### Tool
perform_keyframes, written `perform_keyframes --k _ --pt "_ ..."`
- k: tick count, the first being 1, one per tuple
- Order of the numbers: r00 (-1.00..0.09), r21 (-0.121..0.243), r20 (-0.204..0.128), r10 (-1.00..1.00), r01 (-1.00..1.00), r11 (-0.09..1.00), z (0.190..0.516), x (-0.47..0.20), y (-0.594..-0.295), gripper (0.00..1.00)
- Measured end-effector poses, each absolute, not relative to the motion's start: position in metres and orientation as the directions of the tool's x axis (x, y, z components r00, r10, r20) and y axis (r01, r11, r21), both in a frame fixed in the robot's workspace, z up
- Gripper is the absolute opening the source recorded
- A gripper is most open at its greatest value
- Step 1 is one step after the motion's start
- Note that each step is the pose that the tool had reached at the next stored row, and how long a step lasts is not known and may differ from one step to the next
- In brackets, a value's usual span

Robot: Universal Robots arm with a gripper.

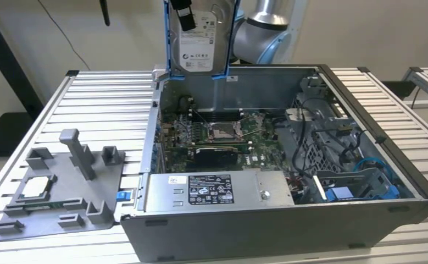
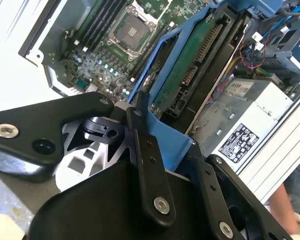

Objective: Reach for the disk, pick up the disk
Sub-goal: 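Pick up the disk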

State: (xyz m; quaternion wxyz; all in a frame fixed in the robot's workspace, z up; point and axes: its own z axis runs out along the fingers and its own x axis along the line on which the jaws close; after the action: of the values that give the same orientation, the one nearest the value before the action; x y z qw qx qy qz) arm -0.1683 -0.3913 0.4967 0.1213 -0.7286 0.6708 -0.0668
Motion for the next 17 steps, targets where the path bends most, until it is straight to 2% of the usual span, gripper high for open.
perform_keyframes --k 17 --pt "0.091 -0.266 -0.066 -0.994 -0.961 -0.070 0.4966 -0.1586 -0.3912 0.00"
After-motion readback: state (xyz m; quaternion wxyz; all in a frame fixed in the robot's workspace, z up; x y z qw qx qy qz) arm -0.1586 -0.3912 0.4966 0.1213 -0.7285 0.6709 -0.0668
